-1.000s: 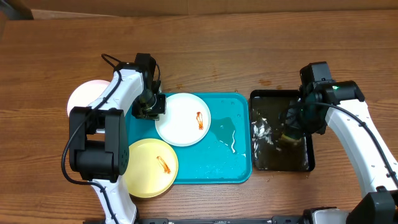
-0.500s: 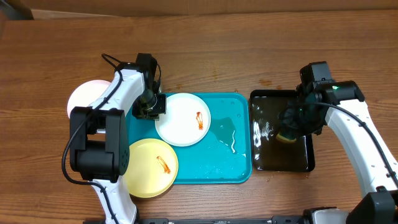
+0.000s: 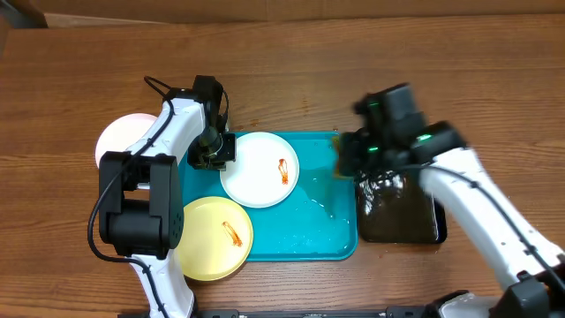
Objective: Clean dirty plates on tray and stack at the side
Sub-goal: 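Carry the sponge with the right gripper onto the held white plate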
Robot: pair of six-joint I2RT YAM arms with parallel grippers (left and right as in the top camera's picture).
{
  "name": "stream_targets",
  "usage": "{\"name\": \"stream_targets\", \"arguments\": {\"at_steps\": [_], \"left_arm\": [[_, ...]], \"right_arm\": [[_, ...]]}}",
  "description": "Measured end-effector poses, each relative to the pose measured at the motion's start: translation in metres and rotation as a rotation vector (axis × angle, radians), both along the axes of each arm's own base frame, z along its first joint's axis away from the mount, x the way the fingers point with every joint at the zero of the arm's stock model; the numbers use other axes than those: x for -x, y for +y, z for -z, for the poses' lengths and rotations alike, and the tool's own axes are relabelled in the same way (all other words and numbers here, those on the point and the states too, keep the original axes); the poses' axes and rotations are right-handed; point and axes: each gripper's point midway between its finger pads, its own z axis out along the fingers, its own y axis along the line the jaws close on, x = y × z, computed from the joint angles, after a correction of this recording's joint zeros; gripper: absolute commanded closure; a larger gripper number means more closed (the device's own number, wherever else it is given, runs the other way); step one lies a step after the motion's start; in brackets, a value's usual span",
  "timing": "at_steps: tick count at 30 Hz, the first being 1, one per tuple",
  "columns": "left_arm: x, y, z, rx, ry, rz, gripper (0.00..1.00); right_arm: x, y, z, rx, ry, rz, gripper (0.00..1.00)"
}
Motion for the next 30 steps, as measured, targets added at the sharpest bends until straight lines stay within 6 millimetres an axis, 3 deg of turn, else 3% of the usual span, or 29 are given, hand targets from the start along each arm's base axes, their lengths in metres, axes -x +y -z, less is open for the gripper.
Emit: {"name": "stream_targets", "arguments": {"at_steps": [1,4,7,11,14,19,23,30], "left_arm": [[0.000,0.000,0.000,0.000,0.000,0.000,0.96],[0.000,0.000,0.000,0.000,0.000,0.000,0.96],[0.000,0.000,0.000,0.000,0.000,0.000,0.96],[0.000,0.000,0.000,0.000,0.000,0.000,0.96],[0.000,0.000,0.000,0.000,0.000,0.000,0.96],[0.000,0.000,0.000,0.000,0.000,0.000,0.96],[0.000,0.000,0.000,0.000,0.000,0.000,0.96],[0.000,0.000,0.000,-0.001,0.001,-0.009,0.96]], "right_arm": [[0.000,0.018,0.003,0.024,-0.039,-0.037,0.96],[-0.003,0.045,0.014,0.086,-0.114,-0.088,0.96],[-0.004,0.063,0.035,0.175,-0.157,-0.128,0.96],[-0.002,0.065,0.062,0.317,-0.102,-0.160,0.96],[-0.014,0.065,0.069,0.405,-0.066,-0.167,0.96],[-0.042,0.079,0.057,0.447,-0.076,-0.163,0.96],[-0.052,0.086,0.051,0.438,-0.096,-0.148,0.96],[-0.045,0.090,0.094,0.487,-0.024,-0.169,0.96]]}}
